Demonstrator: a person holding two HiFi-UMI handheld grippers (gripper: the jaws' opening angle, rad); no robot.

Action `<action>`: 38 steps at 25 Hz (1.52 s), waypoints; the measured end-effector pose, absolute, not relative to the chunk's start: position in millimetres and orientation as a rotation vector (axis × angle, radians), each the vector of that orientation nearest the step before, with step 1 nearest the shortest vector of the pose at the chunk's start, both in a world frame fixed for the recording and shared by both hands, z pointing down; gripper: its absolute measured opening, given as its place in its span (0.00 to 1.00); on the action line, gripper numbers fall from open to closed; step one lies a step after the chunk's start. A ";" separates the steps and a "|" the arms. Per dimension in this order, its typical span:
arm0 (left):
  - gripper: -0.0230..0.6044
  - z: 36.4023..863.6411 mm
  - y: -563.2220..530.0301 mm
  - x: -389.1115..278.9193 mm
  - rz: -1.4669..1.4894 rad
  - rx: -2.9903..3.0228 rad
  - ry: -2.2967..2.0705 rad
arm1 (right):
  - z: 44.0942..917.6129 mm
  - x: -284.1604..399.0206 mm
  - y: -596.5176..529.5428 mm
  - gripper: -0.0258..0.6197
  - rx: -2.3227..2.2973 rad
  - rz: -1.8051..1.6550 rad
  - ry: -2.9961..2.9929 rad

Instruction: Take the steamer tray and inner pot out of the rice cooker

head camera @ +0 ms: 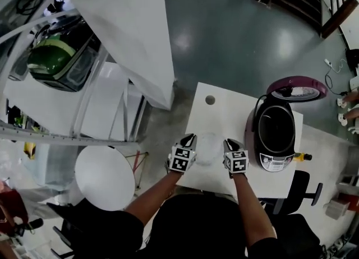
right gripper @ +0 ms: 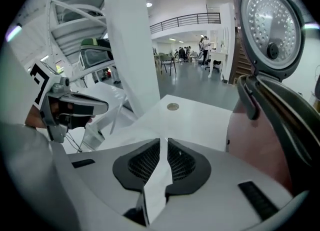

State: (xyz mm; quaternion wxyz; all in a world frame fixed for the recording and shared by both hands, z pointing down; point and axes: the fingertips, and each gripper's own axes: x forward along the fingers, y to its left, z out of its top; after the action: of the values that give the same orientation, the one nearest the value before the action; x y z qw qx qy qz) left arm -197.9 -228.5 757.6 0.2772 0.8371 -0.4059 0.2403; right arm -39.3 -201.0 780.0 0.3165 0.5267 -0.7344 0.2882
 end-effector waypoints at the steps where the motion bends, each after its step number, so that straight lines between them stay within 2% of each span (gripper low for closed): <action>1: 0.07 751.1 -227.3 -193.9 0.626 2.263 -1.079 | 771.8 -39.7 -199.2 0.10 1.403 0.753 -1.946; 15: 0.06 652.2 -203.3 -121.7 0.403 2.406 -1.054 | 638.8 -14.0 -190.3 0.06 1.620 0.575 -2.195; 26: 0.06 616.1 -206.1 -35.6 0.405 2.437 -1.107 | 563.8 114.7 -185.1 0.07 1.809 0.515 -2.262; 38: 0.06 606.2 -220.8 65.5 0.491 2.459 -1.137 | 562.6 266.0 -181.1 0.07 1.887 0.531 -2.206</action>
State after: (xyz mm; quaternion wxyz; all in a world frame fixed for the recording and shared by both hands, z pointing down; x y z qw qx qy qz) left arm 65.5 -220.8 606.2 0.1928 0.8764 -0.4051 0.1751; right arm 266.0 -181.1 562.6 0.0953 0.6364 -0.7442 0.1791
